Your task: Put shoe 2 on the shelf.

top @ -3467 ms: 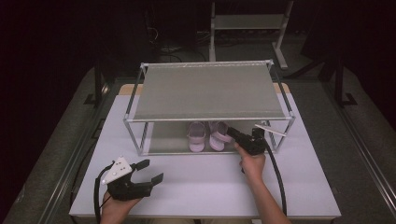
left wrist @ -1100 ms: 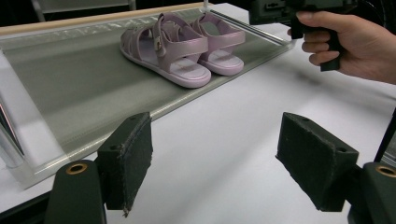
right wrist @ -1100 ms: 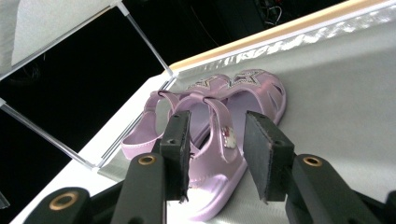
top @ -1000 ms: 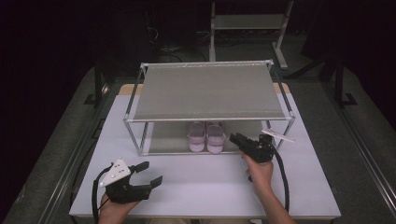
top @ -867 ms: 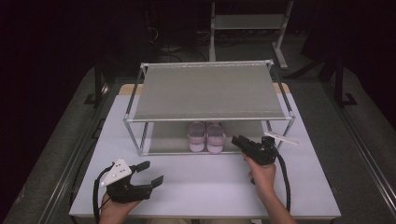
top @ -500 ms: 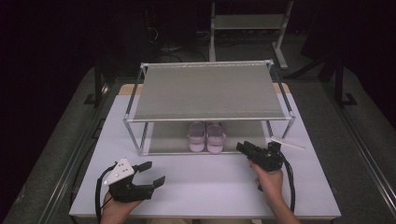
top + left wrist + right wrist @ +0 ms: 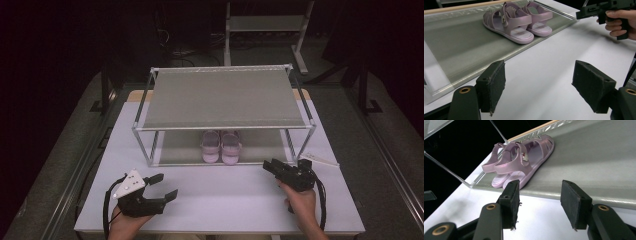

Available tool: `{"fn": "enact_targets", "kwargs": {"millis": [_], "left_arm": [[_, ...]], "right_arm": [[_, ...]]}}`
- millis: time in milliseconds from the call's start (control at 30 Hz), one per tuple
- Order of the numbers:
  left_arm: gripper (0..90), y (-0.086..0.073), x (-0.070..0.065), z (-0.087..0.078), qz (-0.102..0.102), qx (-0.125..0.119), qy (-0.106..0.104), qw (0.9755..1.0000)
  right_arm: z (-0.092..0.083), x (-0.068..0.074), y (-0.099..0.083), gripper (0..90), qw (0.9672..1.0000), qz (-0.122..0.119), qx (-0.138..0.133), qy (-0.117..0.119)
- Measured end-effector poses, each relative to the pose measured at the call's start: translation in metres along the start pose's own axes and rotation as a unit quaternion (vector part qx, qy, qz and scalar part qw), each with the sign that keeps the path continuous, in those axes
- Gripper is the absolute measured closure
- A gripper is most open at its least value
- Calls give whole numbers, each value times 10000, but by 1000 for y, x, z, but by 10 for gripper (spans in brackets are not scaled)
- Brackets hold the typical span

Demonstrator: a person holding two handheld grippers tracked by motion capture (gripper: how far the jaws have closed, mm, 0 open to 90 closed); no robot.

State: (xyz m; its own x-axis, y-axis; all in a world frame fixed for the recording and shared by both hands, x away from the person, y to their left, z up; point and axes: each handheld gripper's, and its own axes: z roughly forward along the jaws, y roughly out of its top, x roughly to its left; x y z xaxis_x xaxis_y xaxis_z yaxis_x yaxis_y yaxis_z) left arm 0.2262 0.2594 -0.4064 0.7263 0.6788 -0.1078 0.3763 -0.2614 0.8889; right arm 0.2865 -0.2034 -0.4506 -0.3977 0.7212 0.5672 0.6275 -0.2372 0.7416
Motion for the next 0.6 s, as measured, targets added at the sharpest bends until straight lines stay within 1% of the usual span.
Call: {"fn": "enact_targets", "kwargs": {"millis": [133,400,600], "left_arm": [[260,0,1,-1,-24,-30,28,10000],[260,0,2,-1,-36,-24,27,10000],[260,-1,2,-2,-39,-27,36,10000]], "right_arm": [[-5,-4,-2,471,9999,-77,98,-76],[-17,-10,-5,468,9998,-110,112,-148],[-22,-12,-6,463,9998,-104,124,-140]]}}
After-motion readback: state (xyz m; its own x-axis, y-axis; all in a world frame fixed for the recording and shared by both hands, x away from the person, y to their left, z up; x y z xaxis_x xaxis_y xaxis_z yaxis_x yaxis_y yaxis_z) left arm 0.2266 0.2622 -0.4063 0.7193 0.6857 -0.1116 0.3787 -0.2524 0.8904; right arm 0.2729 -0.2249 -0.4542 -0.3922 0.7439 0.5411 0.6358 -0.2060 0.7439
